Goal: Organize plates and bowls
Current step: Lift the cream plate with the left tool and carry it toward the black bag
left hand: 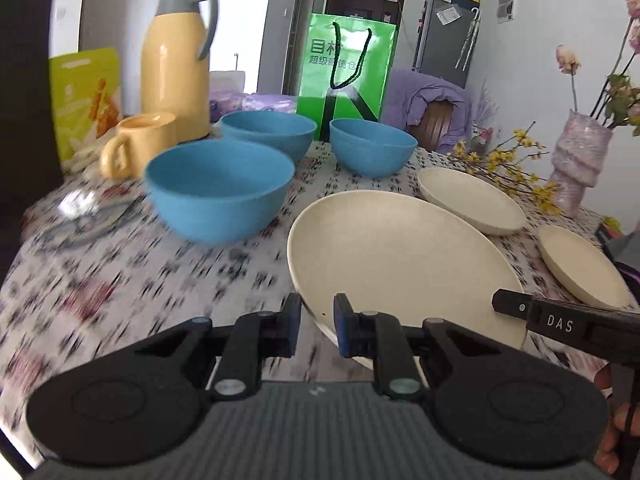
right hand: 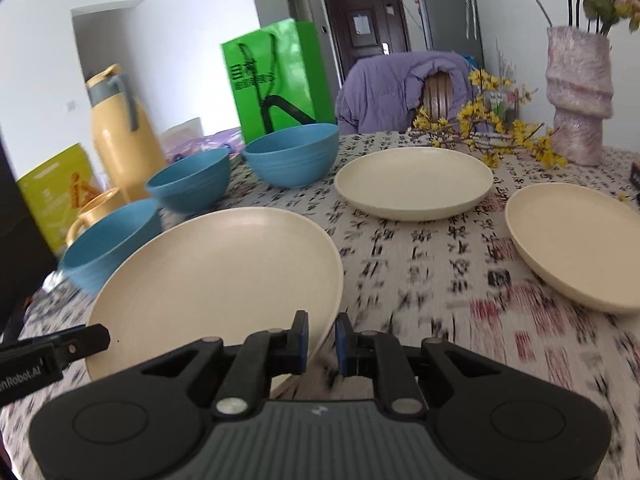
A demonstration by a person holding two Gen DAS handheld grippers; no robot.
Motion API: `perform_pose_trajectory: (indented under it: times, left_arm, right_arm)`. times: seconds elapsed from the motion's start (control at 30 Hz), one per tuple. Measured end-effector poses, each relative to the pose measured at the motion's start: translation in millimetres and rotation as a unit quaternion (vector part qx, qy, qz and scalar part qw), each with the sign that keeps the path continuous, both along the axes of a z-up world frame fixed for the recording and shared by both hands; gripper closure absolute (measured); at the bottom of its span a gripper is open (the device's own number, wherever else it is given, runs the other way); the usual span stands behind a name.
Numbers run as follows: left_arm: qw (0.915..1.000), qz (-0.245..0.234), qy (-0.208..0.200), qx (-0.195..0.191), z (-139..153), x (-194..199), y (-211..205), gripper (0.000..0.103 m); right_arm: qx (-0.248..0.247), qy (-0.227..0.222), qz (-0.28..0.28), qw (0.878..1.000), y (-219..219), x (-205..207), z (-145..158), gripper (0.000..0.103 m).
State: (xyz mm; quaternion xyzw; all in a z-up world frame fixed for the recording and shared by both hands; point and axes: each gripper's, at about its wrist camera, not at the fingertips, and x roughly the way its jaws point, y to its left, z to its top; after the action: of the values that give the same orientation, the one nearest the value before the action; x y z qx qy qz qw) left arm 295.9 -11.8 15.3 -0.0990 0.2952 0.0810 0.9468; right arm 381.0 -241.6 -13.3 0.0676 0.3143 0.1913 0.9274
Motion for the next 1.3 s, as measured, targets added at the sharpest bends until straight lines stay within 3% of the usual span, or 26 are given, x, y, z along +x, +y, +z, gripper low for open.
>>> perform_pose_trajectory:
  times: [0.3,0.53,1.0,1.3]
  left_arm:
    - [0.9996,0.01,-0.02,-0.015,-1,-92,16,0.085]
    - [0.9992,0.019,-0.03,-0.018,1,-114,30,0.085]
    - [0.9986,0.042,-0.031,-0.009,-6,-113,89,0.085]
    - [0.9991,0.036,-0.006,-0.022,-21,-100,110,0.084]
  right_arm:
    - [-0.008,-0.021,0.013,1.0,12,-95,6,0.088]
    - [-0.022,-0.037,0.021,0.999,29,-123,13,0.088]
    - [-0.035,-0.025,0.059,0.997,99,-106,4,0.088]
    - [-0.045,-0.008,0.064,0.997,120,-94,-9,0.086]
